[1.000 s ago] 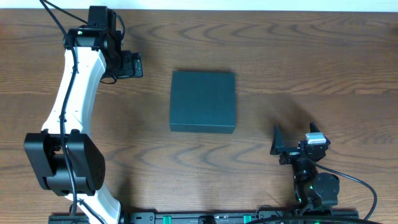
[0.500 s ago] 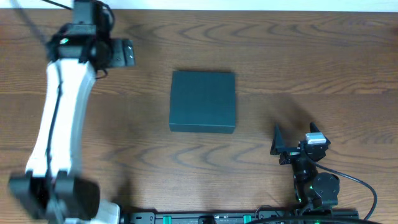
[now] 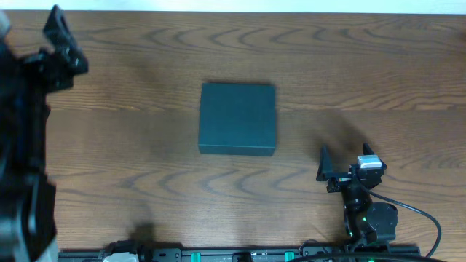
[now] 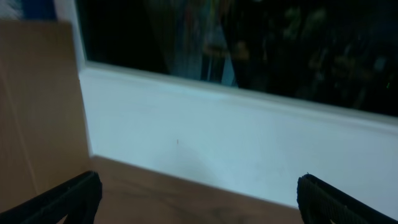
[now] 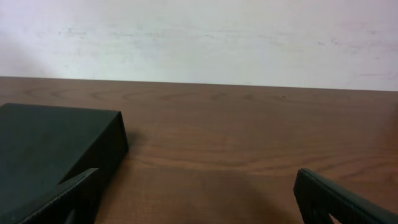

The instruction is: Pack container

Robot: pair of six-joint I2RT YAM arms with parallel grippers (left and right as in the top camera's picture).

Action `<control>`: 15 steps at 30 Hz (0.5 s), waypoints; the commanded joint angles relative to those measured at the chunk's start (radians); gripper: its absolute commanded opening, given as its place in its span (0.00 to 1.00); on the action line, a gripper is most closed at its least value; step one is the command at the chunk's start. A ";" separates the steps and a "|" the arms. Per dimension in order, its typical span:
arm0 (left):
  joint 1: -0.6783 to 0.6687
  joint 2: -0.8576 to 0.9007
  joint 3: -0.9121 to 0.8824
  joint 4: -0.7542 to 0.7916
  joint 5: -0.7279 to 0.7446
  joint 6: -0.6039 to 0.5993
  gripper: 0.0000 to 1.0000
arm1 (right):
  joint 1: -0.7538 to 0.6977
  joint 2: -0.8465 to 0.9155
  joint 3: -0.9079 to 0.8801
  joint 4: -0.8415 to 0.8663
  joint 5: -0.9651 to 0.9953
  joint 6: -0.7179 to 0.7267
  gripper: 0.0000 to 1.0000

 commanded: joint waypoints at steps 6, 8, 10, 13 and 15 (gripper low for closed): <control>0.006 -0.255 -0.326 0.148 -0.016 0.005 0.99 | -0.003 -0.007 -0.002 -0.003 -0.007 -0.011 0.99; 0.006 -0.330 -0.446 0.221 -0.015 -0.004 0.99 | -0.003 -0.007 -0.002 -0.003 -0.007 -0.011 0.99; 0.006 -0.401 -0.567 0.283 -0.015 -0.035 0.98 | -0.003 -0.007 -0.002 -0.003 -0.008 -0.011 0.99; 0.006 -0.500 -0.738 0.362 -0.015 -0.098 0.99 | -0.003 -0.007 -0.002 -0.003 -0.008 -0.011 0.99; 0.006 -0.565 -0.855 0.420 -0.015 -0.121 0.99 | -0.003 -0.007 -0.002 -0.003 -0.008 -0.011 0.99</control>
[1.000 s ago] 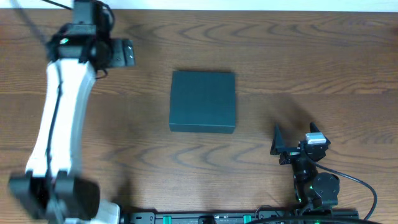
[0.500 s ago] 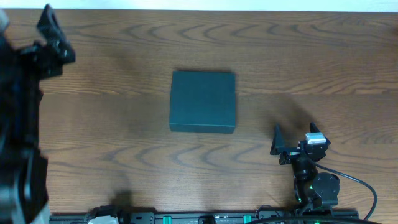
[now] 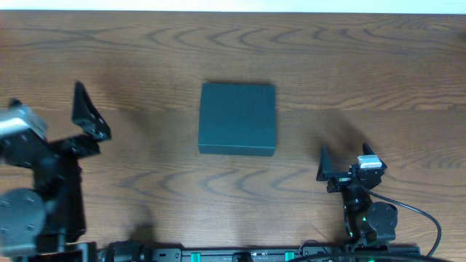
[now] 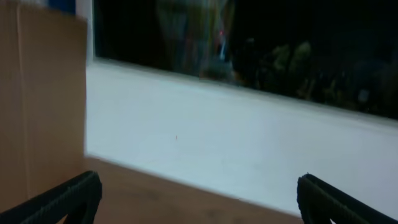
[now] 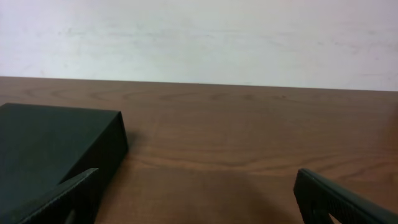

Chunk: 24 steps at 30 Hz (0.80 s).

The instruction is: Pack container

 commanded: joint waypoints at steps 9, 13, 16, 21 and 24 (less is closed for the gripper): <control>0.003 -0.329 -0.546 0.211 0.026 -0.119 0.99 | -0.003 -0.007 -0.002 -0.004 -0.007 -0.011 0.99; -0.004 -0.394 -0.658 0.257 0.041 -0.121 0.99 | -0.003 -0.007 -0.002 -0.004 -0.007 -0.011 0.99; -0.014 -0.427 -0.729 0.259 0.051 -0.122 0.98 | -0.003 -0.007 -0.002 -0.004 -0.007 -0.011 0.99; -0.023 -0.457 -0.798 0.299 0.060 -0.136 0.99 | -0.003 -0.007 -0.002 -0.004 -0.008 -0.011 0.99; -0.023 -0.476 -0.828 0.319 0.061 -0.138 0.98 | -0.003 -0.007 -0.002 -0.004 -0.008 -0.011 0.99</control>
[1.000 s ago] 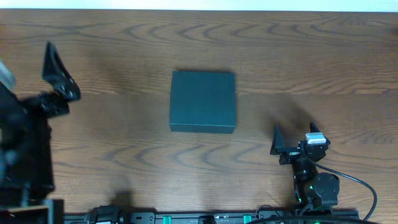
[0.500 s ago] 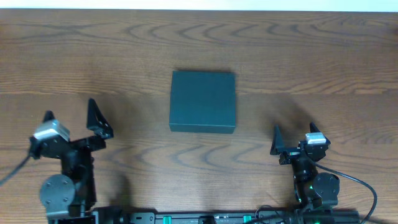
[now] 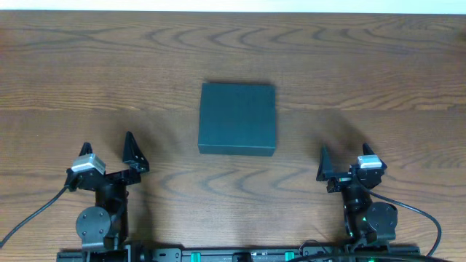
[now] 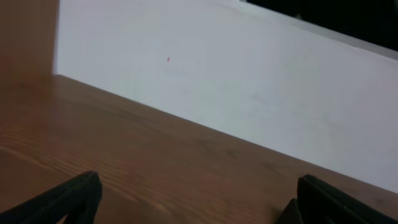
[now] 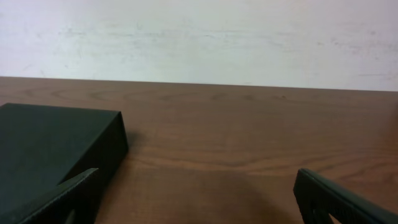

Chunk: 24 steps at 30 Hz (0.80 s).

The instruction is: Pack container

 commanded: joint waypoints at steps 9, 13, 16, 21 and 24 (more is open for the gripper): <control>-0.004 -0.046 -0.061 0.014 0.014 -0.013 0.98 | -0.003 -0.006 -0.002 -0.004 -0.008 -0.011 0.99; -0.004 -0.048 -0.075 0.014 0.018 -0.013 0.99 | -0.003 -0.006 -0.002 -0.004 -0.008 -0.011 0.99; -0.004 -0.062 -0.091 0.015 0.018 -0.013 0.99 | -0.003 -0.006 -0.002 -0.004 -0.007 -0.011 0.99; -0.004 -0.088 -0.108 0.015 0.018 -0.013 0.99 | -0.003 -0.006 -0.002 -0.004 -0.007 -0.011 0.99; -0.004 -0.100 -0.115 0.014 0.019 -0.013 0.98 | -0.003 -0.006 -0.002 -0.004 -0.007 -0.011 0.99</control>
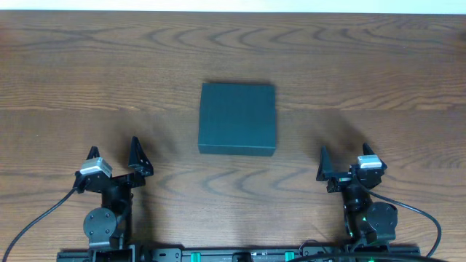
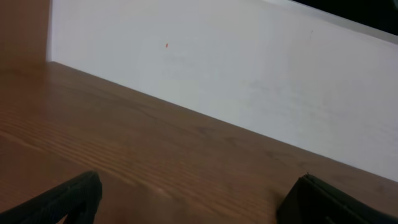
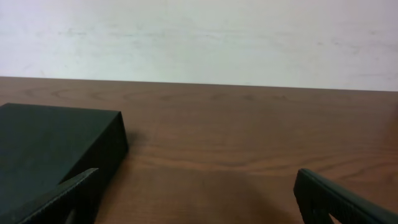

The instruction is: Pack container

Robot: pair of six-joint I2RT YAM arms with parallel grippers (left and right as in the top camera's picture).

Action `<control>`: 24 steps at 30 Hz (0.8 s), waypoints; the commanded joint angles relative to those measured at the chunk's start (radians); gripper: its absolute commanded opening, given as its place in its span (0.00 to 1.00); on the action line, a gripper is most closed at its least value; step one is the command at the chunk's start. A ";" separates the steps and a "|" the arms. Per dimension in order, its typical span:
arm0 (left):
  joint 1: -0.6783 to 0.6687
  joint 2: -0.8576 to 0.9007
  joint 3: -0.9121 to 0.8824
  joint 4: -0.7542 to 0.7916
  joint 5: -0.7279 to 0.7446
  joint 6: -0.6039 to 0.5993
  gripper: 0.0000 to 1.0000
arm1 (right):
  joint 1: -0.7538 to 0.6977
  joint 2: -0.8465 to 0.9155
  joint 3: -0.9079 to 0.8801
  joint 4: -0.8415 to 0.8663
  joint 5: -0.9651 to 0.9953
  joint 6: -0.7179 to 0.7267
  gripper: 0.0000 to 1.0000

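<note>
A dark teal closed box lies flat in the middle of the wooden table; its corner shows at the left in the right wrist view. My left gripper rests open near the front left edge, with only bare wood between its fingers. My right gripper sits open near the front right edge, right of and nearer than the box, holding nothing.
A white wall runs along the table's far side, also seen in the left wrist view. Cables trail from both arm bases at the front edge.
My left gripper has shifted slightly right and settled near the front left edge. The box and my right gripper have not moved.
My left arm was raised high at the far left, its camera facing a dark window. It then stood lower over the left of the table, then down near the front left edge, where it rests now. The box and right arm stayed still.
</note>
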 commanded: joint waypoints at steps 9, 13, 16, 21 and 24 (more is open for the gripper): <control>-0.008 -0.024 -0.019 0.005 0.022 -0.009 0.99 | -0.003 -0.006 -0.002 -0.004 -0.007 -0.011 0.99; -0.008 -0.024 -0.019 -0.002 0.022 -0.009 0.99 | -0.003 -0.006 -0.002 -0.004 -0.007 -0.011 0.99; -0.024 -0.024 -0.020 -0.045 0.022 -0.007 0.99 | -0.003 -0.006 -0.002 -0.004 -0.007 -0.011 0.99; -0.056 -0.024 -0.020 -0.134 0.052 0.167 0.98 | -0.003 -0.006 -0.002 -0.004 -0.007 -0.011 0.99; -0.056 -0.024 -0.019 -0.140 0.079 0.285 0.98 | -0.003 -0.006 -0.002 -0.004 -0.007 -0.011 0.99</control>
